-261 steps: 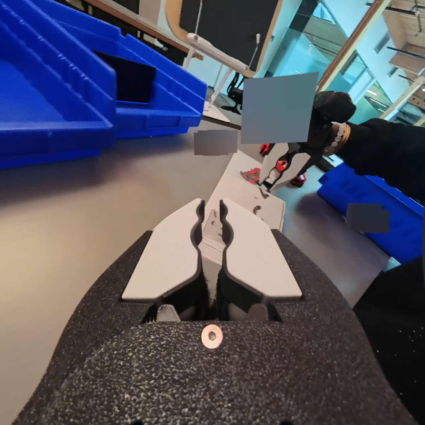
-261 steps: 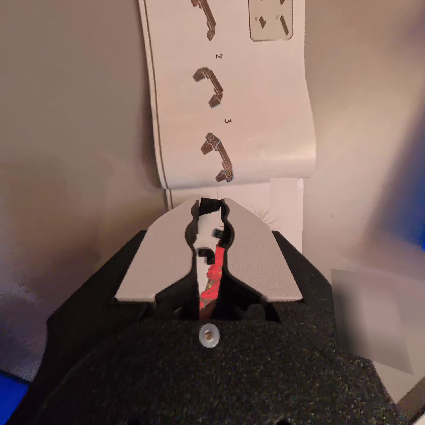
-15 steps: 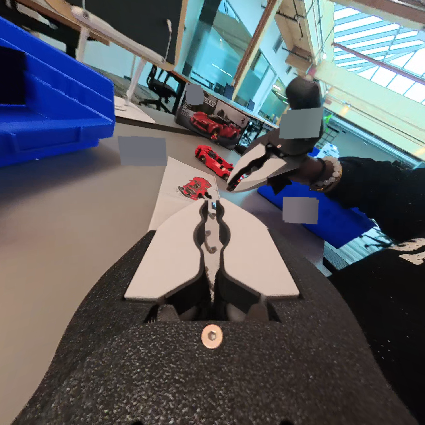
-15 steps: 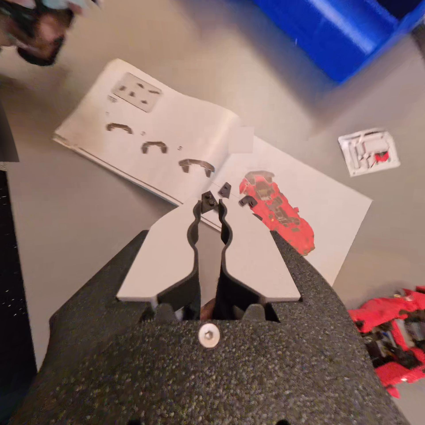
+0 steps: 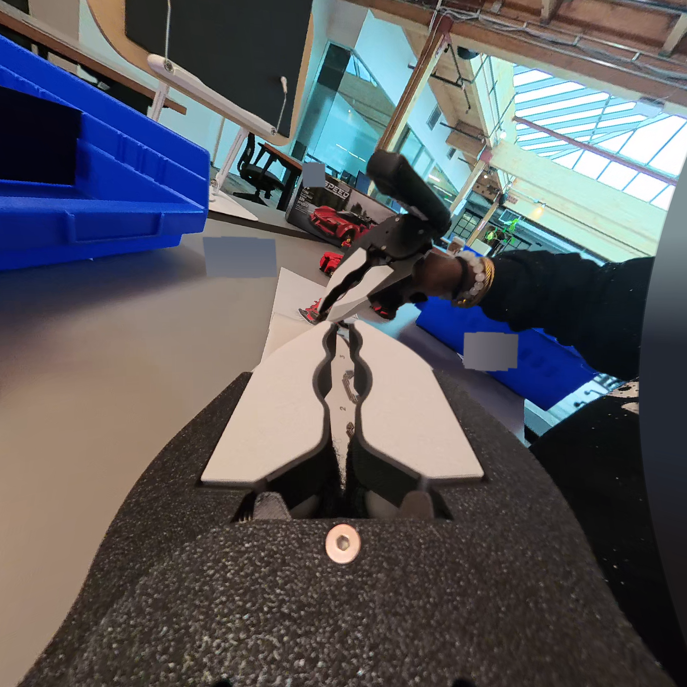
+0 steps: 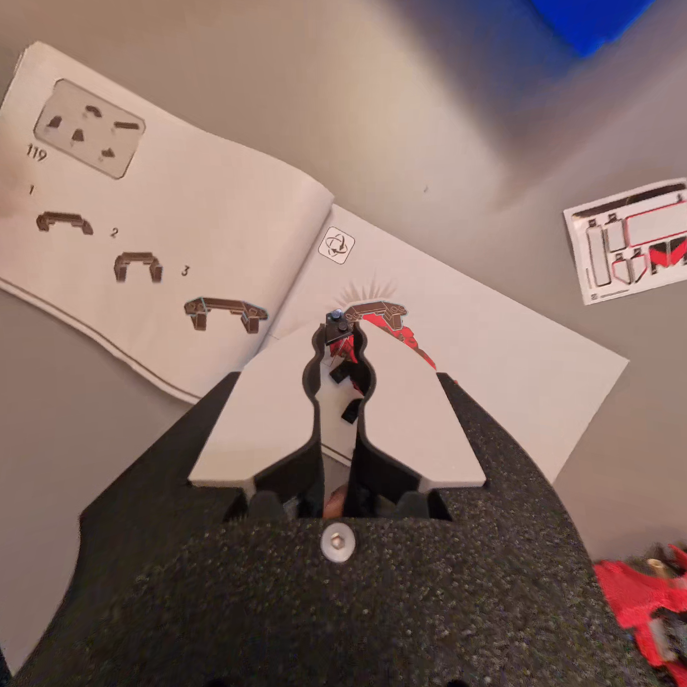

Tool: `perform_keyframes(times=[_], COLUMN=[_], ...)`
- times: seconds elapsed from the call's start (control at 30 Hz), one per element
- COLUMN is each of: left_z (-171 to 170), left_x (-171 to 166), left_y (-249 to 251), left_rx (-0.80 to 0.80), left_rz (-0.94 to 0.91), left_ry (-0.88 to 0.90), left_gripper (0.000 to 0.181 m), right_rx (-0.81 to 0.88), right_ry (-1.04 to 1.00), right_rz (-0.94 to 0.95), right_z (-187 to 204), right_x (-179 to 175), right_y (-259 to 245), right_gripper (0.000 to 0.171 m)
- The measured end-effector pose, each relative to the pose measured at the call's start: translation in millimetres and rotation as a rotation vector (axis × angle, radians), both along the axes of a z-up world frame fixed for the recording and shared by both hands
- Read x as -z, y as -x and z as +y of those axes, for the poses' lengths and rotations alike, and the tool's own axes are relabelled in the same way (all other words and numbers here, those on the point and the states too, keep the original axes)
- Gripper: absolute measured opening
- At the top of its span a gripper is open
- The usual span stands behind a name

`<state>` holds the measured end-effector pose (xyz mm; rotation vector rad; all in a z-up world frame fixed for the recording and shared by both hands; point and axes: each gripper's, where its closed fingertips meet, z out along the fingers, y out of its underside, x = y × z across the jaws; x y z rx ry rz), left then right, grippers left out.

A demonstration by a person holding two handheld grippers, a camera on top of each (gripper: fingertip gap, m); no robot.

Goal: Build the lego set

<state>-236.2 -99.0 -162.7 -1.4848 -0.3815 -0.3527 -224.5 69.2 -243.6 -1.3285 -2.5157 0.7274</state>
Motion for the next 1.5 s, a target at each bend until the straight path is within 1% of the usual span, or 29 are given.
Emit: perform_keyframes(times=[0.17,0.23,0.3,0.37,0.4,0.47,0.5,0.57,0.63,0.7,0.77,0.83,0.9,1.03,1.1,1.3,1.37,1.5], left_z=[-2.0,-2.4,-3.1,-3.9,-4.2,-4.2,-4.0,-3.6,-3.7,-3.9,-4.0,-4.4,-4.5,-5.4,-5.5,-5.3,-5.4,-7.2], left_x=[1.0,0.7,0.1,-0.3,-0.4,-0.3,-0.2,0.2,0.2,0.3,0.1,0.1,-0.1,-0.3,-0.8,-0.8,-0.6,-1.6], left_y=[2.6,2.9,3.6,4.2,4.2,4.2,4.2,4.1,4.0,3.7,3.7,3.7,3.9,4.6,4.8,4.5,4.6,6.9], left_rx=[0.014,0.018,0.020,0.021,0.022,0.021,0.020,0.021,0.020,0.022,0.023,0.024,0.026,0.028,0.029,0.029,0.029,0.022], left_rz=[-0.024,-0.034,-0.044,-0.052,-0.054,-0.053,-0.052,-0.050,-0.050,-0.051,-0.052,-0.054,-0.058,-0.069,-0.072,-0.072,-0.073,-0.092], left_ry=[-0.015,-0.022,-0.032,-0.039,-0.041,-0.040,-0.038,-0.035,-0.035,-0.035,-0.035,-0.037,-0.040,-0.048,-0.051,-0.051,-0.051,-0.066], left_gripper=[0.006,0.006,0.006,0.006,0.006,0.006,0.006,0.006,0.006,0.006,0.006,0.006,0.006,0.006,0.006,0.006,0.006,0.005], right_rx=[0.130,0.143,0.139,0.113,0.087,-0.007,-0.051,-0.179,-0.307,-0.418,-0.491,-0.512,-0.510,-0.462,-0.426,-0.401,-0.384,-0.333], right_ry=[0.050,0.109,0.136,0.154,0.150,0.115,0.054,-0.098,-0.223,-0.302,-0.329,-0.319,-0.304,-0.262,-0.250,-0.219,-0.150,0.179], right_rz=[-0.063,-0.110,-0.113,-0.112,-0.124,-0.105,-0.077,-0.038,0.009,0.057,0.032,-0.014,-0.020,-0.046,-0.051,-0.024,-0.010,0.070], right_z=[-2.0,-8.4,-9.0,-8.2,-7.5,-6.4,-1.7,7.2,10.1,8.1,6.4,5.5,4.2,-2.7,-4.9,-6.6,-11.6,-43.1], right_x=[14.5,9.3,1.0,-5.6,-6.9,-9.3,-8.3,-2.2,2.9,5.9,10.6,14.8,15.3,13.4,12.1,3.9,-9.0,-60.6], right_y=[-3.5,-9.6,-11.2,-11.5,-13.1,-12.1,-9.2,-6.2,-3.4,-0.2,-2.3,-5.1,-3.9,-6.0,-5.7,-4.3,-5.8,-13.2], right_gripper=[0.015,0.021,0.027,0.028,0.025,0.007,0.004,0.004,0.009,0.013,0.013,0.013,0.013,0.011,0.010,0.010,0.012,0.030])
